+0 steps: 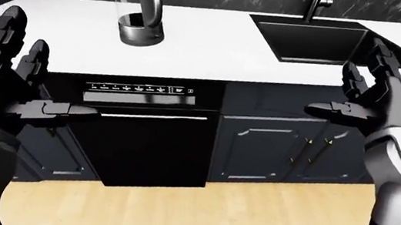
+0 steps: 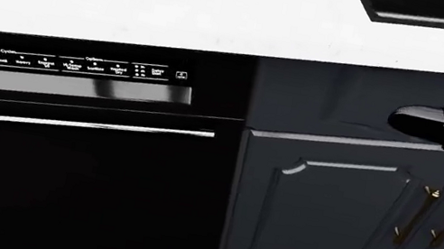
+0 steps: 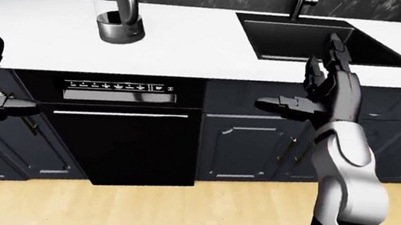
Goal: Press the button to open the lid of the electric kettle.
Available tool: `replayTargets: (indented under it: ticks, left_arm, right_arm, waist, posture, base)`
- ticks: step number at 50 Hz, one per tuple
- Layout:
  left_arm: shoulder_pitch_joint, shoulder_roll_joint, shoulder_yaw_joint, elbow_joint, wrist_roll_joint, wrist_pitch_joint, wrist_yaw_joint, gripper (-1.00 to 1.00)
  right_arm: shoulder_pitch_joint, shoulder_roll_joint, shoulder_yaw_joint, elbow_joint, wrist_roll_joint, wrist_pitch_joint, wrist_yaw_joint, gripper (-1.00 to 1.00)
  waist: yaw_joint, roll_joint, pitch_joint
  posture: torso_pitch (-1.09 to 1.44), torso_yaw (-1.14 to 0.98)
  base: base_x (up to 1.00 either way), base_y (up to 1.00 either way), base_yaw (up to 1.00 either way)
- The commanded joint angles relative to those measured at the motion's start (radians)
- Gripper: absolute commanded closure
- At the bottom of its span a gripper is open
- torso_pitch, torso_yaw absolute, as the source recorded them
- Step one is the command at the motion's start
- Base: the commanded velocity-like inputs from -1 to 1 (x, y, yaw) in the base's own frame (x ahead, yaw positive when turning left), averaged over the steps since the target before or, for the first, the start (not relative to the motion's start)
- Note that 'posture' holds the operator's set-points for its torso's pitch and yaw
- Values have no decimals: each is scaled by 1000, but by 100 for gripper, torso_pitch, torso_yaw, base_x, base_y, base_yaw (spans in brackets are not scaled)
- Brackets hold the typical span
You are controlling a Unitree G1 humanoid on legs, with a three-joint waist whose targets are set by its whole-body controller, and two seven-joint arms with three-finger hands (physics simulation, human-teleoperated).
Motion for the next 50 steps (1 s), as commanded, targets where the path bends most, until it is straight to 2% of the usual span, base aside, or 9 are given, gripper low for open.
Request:
replayTargets:
  ticks: [1, 2, 9, 16, 18, 31, 39, 44, 50]
  left_arm:
    - [-21, 13, 7, -22, -6, -22, 0, -100]
    - [-20, 13, 5, -21, -5, -23, 0, -100]
    - [-20, 15, 3, -21, -5, -25, 0, -100]
    - [-23, 17, 6, -23, -7, -21, 1, -100]
    - [-19, 17, 6, -24, -6, -23, -2, -100]
    - [-20, 16, 5, -26, -1, -21, -6, -100]
    - [-21, 17, 7, -25, 0, -20, -7, -100]
    - [-23, 17, 10, -28, -5, -17, -4, -100]
    - [-23, 20, 13, -29, -9, -16, -3, -100]
  right_arm:
    - [-24, -15, -13, -24, 4, -23, -3, -100]
    - [-24, -16, -13, -25, 5, -23, -3, -100]
    - [-25, -18, -12, -24, 5, -23, -4, -100]
    - [-24, -21, -14, -27, 8, -21, -3, -100]
    - [-22, -21, -14, -27, 7, -22, -3, -100]
    - [-18, -19, -12, -25, 2, -28, 4, -100]
    - [-19, -18, -11, -20, -2, -32, 7, -100]
    - [-22, -19, -13, -22, -1, -26, 5, -100]
    - [-23, -21, -14, -31, 4, -16, 2, -100]
  waist:
    - [-1, -10, -17]
    - [-2, -37, -29]
    - [-27, -23, -29]
    - [-38, 112, -62]
    - [-26, 101, -19]
    - [-4, -22, -34]
    - [-24, -10, -26]
    - [-32, 99, -42]
    - [-8, 59, -25]
  posture:
    - [0, 0]
    - [0, 0]
    - [0, 0]
    - [0, 0]
    - [0, 0]
    - [0, 0]
    - [0, 0]
    - [0, 0]
    - [0, 0]
  base:
    - [29, 39, 0]
    - [29, 41, 0]
    - [28, 41, 0]
    - [28, 39, 0]
    - [28, 38, 0]
    - [28, 31, 0]
    - [28, 17, 0]
    - [29, 18, 0]
    - [28, 30, 0]
